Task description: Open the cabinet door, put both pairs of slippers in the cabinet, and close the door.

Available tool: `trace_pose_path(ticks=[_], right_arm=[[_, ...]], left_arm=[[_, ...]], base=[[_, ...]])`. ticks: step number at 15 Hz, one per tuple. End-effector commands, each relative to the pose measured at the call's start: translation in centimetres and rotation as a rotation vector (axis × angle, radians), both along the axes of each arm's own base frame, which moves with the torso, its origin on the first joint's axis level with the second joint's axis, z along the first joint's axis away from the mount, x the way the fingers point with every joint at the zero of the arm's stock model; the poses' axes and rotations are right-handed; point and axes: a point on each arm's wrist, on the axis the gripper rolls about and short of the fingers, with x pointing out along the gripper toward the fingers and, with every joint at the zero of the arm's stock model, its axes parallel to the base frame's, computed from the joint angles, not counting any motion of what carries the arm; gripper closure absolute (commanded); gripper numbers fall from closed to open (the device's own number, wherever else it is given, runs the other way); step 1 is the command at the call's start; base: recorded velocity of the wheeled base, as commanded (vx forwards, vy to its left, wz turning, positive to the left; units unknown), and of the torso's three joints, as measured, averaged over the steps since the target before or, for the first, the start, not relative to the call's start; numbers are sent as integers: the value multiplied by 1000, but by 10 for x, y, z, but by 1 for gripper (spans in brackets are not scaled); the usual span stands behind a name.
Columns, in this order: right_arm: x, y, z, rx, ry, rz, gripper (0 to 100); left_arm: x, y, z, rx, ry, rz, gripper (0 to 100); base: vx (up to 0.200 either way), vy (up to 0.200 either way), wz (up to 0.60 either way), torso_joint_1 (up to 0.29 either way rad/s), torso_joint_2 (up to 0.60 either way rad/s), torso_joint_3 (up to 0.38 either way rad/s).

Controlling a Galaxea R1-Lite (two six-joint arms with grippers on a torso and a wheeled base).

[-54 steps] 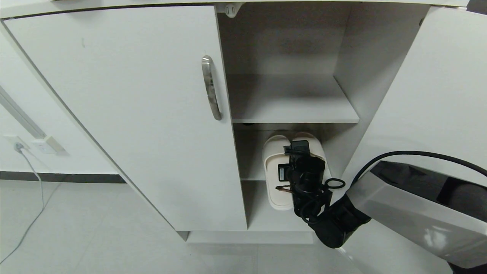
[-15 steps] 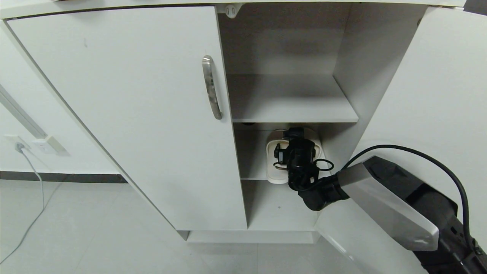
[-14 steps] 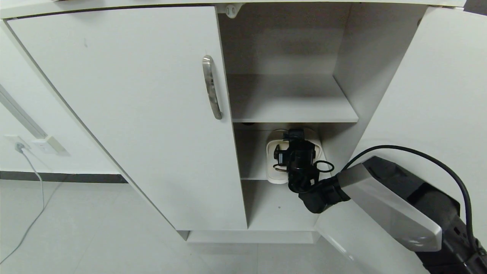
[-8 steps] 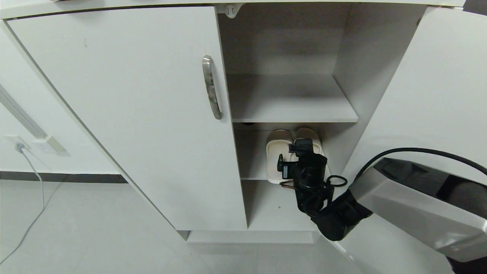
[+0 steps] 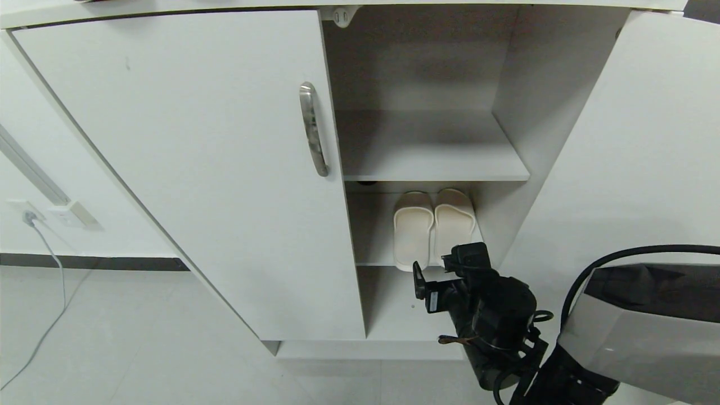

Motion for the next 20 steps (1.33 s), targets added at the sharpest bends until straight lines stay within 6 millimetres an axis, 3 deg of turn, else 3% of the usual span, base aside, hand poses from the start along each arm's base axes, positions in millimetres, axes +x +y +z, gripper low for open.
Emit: trace_pose_path(ticks=[1,4,8,20], right_arm=[[-7,-1,2,-6,5,13,0],[-7,0,2,-5,5,15,0],[-6,0,1,-5,5,13,0],[-4,-1,-7,-23,21,7,0]], left_arm=[[0,0,0,-2,1,1,100],[0,0,0,-3,1,4,100],[0,0,0,-3,1,4,100],[0,0,0,0,1,4,100]], base=[[0,0,0,0,0,0],[0,0,0,0,0,0],[-200,0,0,5,2,2],[0,0,0,0,0,0]])
